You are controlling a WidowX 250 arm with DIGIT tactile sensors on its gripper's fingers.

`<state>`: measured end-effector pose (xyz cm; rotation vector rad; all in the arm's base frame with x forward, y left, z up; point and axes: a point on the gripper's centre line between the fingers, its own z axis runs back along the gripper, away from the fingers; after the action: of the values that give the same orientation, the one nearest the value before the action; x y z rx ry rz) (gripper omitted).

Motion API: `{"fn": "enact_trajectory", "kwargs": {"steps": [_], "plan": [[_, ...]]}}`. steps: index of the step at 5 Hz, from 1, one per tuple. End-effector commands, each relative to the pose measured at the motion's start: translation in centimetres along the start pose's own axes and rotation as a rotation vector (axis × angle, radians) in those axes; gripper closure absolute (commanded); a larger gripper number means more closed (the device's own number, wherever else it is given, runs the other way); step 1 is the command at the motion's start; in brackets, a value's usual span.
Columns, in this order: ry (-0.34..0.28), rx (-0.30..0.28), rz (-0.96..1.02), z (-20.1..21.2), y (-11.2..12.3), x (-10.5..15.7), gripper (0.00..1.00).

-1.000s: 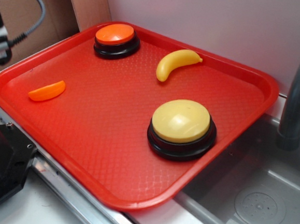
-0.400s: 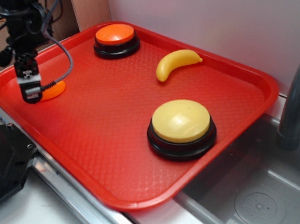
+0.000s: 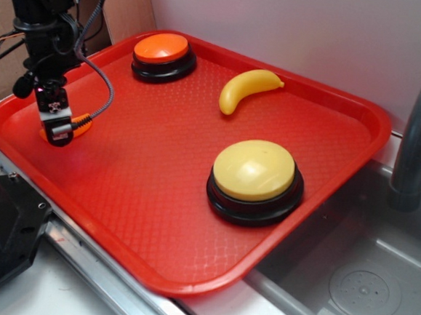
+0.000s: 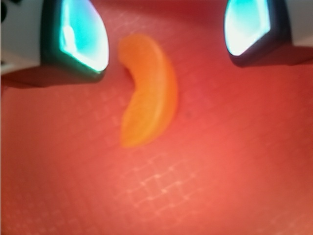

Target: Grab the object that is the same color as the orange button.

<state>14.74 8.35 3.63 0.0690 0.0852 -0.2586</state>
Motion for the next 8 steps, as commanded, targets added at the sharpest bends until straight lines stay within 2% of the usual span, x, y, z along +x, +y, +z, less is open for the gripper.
{"fn": "enact_trajectory", "kwargs": {"steps": [1, 3, 4, 5, 6, 8], "plan": [[-0.004, -0.011, 0.074, -1.6, 0.6, -0.3, 0.00], [-0.064, -0.059, 0.132, -2.3, 0.6, -0.1, 0.00], [-0.083, -0.056, 0.169, -2.4, 0.2, 0.0, 0.00], [-0.109, -0.056, 0.187, -2.4, 0.2, 0.2, 0.08], [-0.124, -0.054, 0.199, -2.5, 0.2, 0.2, 1.00], [-0.170, -0.060, 0.190, -2.8, 0.3, 0.3, 1.00]]}}
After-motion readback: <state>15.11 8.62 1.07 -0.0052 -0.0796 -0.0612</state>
